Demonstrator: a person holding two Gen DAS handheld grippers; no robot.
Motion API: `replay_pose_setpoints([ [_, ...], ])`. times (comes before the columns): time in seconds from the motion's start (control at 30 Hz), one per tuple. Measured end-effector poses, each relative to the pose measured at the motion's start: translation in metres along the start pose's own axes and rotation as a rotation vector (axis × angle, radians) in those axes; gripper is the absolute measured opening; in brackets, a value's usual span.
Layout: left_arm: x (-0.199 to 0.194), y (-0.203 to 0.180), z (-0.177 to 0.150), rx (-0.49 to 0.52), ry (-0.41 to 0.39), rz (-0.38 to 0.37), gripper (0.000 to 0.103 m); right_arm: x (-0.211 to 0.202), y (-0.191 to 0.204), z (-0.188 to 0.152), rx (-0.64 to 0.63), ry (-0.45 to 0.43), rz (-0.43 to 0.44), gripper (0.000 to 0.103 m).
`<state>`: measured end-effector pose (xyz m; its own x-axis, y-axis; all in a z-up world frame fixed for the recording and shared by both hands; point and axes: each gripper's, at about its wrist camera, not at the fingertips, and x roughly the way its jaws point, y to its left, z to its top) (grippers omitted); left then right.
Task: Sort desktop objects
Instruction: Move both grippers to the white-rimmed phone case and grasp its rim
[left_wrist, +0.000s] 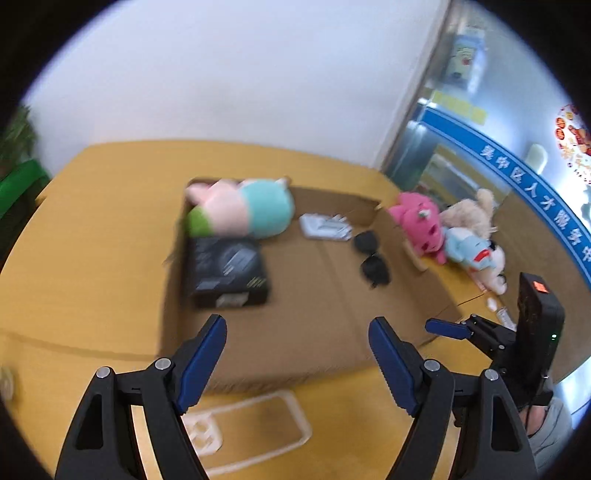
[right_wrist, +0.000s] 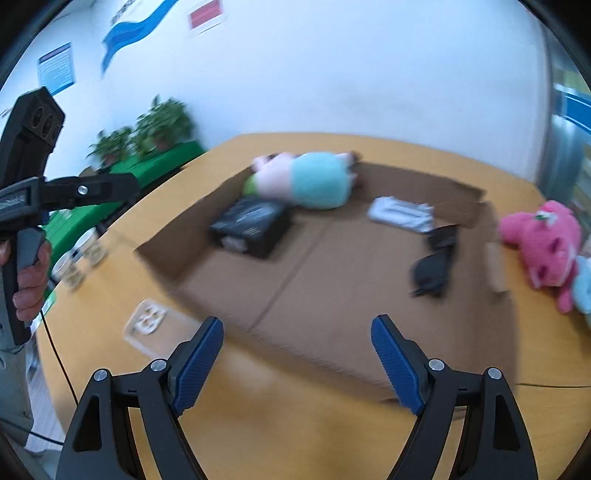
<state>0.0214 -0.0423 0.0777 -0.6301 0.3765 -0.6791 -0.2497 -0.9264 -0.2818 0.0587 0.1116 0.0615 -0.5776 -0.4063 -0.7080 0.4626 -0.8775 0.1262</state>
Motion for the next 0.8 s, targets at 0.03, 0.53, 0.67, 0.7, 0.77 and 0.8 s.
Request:
replay_pose_setpoints([
  [0.03,-0.002,0.011,-0.01,-0.02,0.013,0.018,0.079,0.01,0.016,-0.007,-0.02,0.021,0.036,0.082],
  [0.53,0.045,0.105,-0.106,-0.267,0.257,0.112,0.054,0.114,0.077,-0.049,0.04,0.225,0.138,0.044],
  [0.67,0.045,0.099,-0.109,-0.247,0.23,0.134,0.041,0.115,0.084,-0.05,-0.005,0.213,0.103,0.036],
  [0.7,0.045,0.098,-0.109,-0.242,0.228,0.14,0.036,0.115,0.086,-0.05,-0.021,0.212,0.093,0.033],
  [0.77,0.048,0.096,-0.111,-0.24,0.226,0.139,0.023,0.116,0.088,-0.05,-0.033,0.206,0.073,0.019],
  [0.8,0.048,0.094,-0.111,-0.234,0.223,0.144,0.022,0.116,0.09,-0.051,-0.036,0.202,0.067,0.015],
])
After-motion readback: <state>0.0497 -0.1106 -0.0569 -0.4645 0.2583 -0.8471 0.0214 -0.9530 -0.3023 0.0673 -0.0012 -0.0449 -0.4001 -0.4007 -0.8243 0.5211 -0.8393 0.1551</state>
